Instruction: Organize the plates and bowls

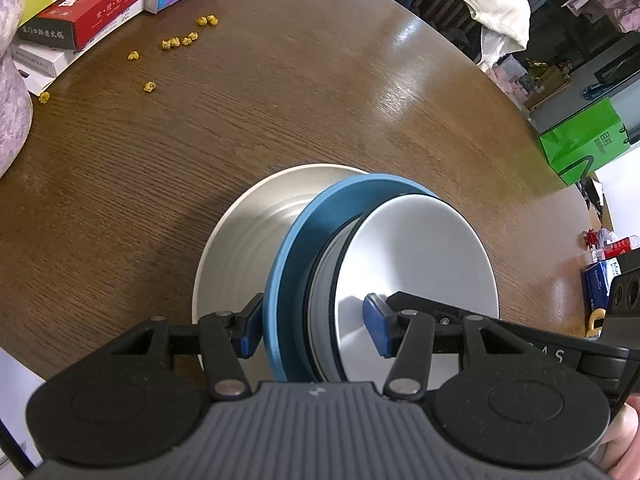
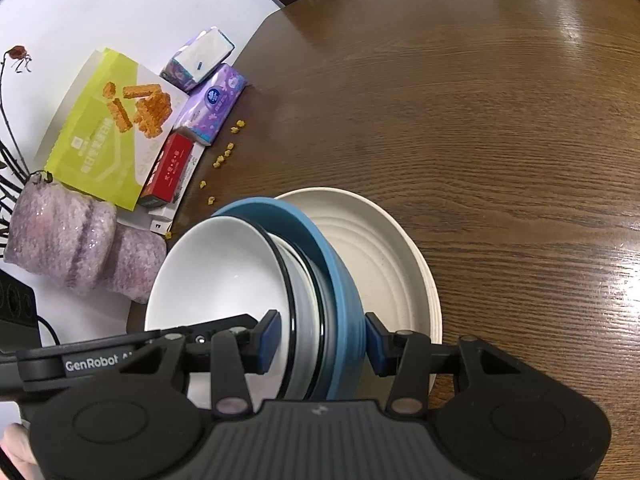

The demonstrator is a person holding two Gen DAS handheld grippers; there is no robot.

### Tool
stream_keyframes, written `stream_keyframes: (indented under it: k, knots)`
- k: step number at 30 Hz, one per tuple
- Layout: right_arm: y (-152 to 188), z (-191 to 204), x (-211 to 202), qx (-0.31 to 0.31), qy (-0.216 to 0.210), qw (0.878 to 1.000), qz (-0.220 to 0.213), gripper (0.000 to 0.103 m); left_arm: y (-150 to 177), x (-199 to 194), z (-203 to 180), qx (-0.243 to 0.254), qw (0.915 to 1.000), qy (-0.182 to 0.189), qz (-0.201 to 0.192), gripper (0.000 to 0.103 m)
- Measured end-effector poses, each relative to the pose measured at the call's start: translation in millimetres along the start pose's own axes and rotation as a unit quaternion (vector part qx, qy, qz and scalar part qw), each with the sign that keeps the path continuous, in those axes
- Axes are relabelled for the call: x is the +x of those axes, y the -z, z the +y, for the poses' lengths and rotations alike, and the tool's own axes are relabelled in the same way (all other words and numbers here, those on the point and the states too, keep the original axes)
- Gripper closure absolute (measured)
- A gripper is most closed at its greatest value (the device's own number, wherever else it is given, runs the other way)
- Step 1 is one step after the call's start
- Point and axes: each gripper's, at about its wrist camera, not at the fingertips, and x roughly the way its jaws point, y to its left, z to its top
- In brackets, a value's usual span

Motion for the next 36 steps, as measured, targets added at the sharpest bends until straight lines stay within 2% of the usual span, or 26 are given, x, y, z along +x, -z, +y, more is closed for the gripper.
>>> stream_keyframes:
  k: [6,9,11,13,18,20,21,23,27,29,33,36]
  knots:
    - [1,0,0,-0.005,0.003,1.000,-0.002,0.059,2,-2,-1,0.001,1.0000,0.002,-0.006,0.046]
    - [0,0,-1,-0.008,0.006,1.000,-0.003,0.059,2,-6,-2,0.003,0.9999,0.007,-0.014,0.038]
    - [0,0,-2,-0.011,0.007,1.000,-0.005,0.057,2,-10,-4,0.010,0.9997,-0.002,-0.023,0.027]
    - [0,2,-5,-0.015,0.010,1.000,-0.010,0.057,3,-15,-6,0.017,0.9993,-0.007,-0.032,0.022]
    - [1,7,-18,-0.029,0.007,0.999,-0.026,0.045,9,-34,-10,0.038,0.9973,-0.014,-0.061,0.008]
    - [2,10,-24,-0.035,0.009,0.999,-0.035,0.035,13,-43,-12,0.051,0.9955,-0.015,-0.078,0.002]
    - [4,10,-28,-0.038,0.011,0.998,-0.040,0.032,15,-47,-14,0.057,0.9944,-0.015,-0.088,0.001]
    - [6,11,-35,-0.040,0.016,0.998,-0.052,0.021,17,-55,-15,0.066,0.9923,-0.015,-0.104,0.000]
    - [14,14,-51,-0.043,0.023,0.995,-0.083,0.013,24,-66,-19,0.089,0.9873,-0.019,-0.130,0.000]
    - [20,17,-61,-0.049,0.031,0.993,-0.104,0.000,28,-71,-23,0.106,0.9843,-0.026,-0.139,0.000]
    - [35,16,-83,-0.066,0.058,0.986,-0.143,0.000,39,-82,-29,0.125,0.9778,-0.031,-0.165,0.000]
    - [48,15,-99,-0.073,0.080,0.980,-0.169,0.000,50,-92,-40,0.144,0.9690,-0.041,-0.197,0.000]
